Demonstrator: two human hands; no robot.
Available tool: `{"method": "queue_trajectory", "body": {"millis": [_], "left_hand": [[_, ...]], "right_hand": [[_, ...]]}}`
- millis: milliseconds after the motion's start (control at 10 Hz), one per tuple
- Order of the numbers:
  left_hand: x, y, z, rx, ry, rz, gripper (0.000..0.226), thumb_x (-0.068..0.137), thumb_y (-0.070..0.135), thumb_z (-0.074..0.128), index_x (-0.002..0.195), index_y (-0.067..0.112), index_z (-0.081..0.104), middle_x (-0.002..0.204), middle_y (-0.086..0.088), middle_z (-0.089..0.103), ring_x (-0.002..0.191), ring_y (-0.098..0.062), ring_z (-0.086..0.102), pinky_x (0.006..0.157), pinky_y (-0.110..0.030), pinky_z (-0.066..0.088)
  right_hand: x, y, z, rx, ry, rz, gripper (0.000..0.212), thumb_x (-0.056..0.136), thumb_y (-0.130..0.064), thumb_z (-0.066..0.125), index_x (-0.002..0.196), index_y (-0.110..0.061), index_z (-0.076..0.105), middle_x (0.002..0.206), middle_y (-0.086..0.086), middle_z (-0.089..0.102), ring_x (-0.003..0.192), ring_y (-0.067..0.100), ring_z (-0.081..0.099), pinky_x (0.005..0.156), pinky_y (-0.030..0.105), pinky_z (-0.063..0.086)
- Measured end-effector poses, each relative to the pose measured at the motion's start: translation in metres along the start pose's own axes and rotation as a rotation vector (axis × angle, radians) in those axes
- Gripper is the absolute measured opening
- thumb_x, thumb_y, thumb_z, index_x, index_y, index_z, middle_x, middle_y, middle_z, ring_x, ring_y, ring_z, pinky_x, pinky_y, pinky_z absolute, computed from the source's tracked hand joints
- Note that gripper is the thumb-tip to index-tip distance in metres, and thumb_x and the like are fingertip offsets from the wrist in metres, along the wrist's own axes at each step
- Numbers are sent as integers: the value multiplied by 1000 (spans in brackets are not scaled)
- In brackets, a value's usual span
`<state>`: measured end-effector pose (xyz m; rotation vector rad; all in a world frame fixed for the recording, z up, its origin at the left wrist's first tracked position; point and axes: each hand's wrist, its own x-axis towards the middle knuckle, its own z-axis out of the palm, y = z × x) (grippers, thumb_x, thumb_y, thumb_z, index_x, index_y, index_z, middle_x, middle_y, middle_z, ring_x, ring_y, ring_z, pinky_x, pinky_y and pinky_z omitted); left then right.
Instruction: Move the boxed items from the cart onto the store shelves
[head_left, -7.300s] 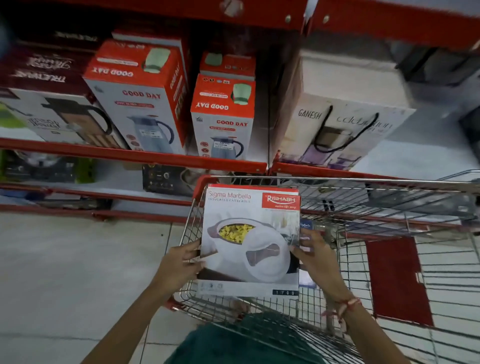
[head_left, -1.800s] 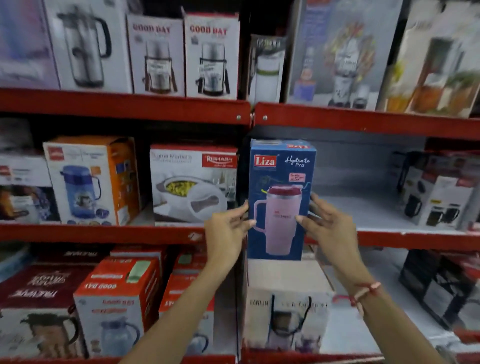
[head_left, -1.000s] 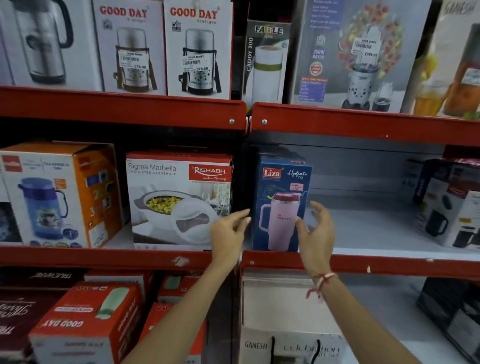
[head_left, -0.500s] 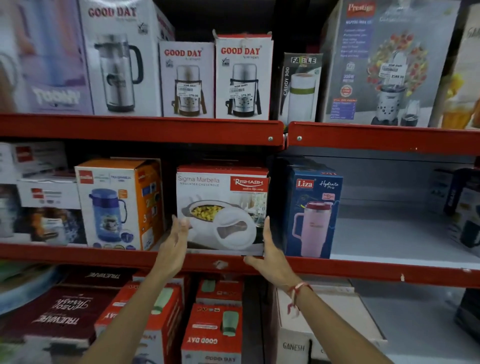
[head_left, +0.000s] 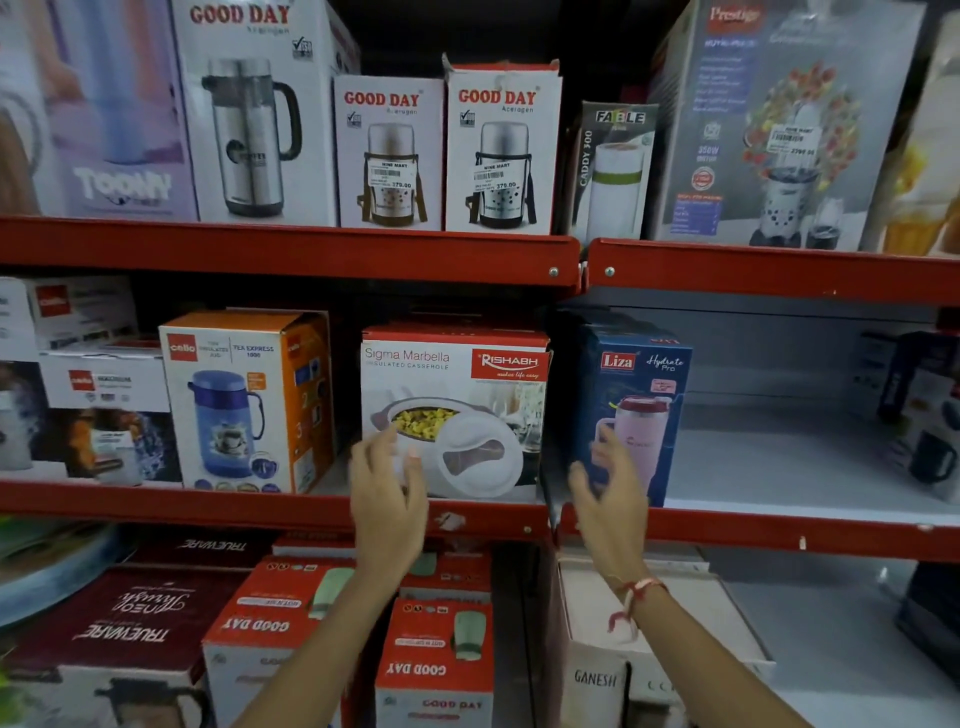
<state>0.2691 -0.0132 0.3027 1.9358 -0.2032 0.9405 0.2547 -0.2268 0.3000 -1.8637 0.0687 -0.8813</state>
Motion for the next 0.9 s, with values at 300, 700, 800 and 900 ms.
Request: {"method": "queue_trajectory", "body": {"millis": [300, 700, 800, 900], "left_hand": [[-19, 88, 120, -313, -753, -115, 62, 90, 57, 26, 144, 38, 0, 157, 3, 10, 144, -15, 12, 119, -42, 15], [-28, 98, 124, -218, -918, -165, 61, 90, 61, 20, 140, 43, -10, 153, -3, 27, 141, -25, 25, 115, -42, 18], [-31, 103, 114, -175, -973, -165, 67, 87, 65, 19, 142, 39, -10, 156, -1, 17, 143, -24, 19, 117, -44, 13], [-27, 107, 99, -207, -848, -130, 71, 86, 66, 21, 143, 34, -7, 158, 1, 9, 144, -18, 11, 120, -43, 12]], "right_hand": [[41, 25, -64, 97, -117, 130, 95, 86, -7, 64, 149, -29, -3, 157, 8, 15, 141, 31, 23, 111, 51, 29], [45, 42, -86, -92, -304, 34, 108, 86, -10, 64, 141, -47, -21, 144, -4, 35, 125, 12, 39, 102, 44, 42], [38, 28, -87, -185, -280, 67, 107, 84, -15, 67, 144, -40, -18, 148, 8, 30, 130, 28, 41, 103, 49, 42], [31, 3, -82, -254, -108, -57, 101, 82, -20, 69, 148, -34, -7, 150, 12, 21, 135, 35, 35, 106, 53, 42]]}}
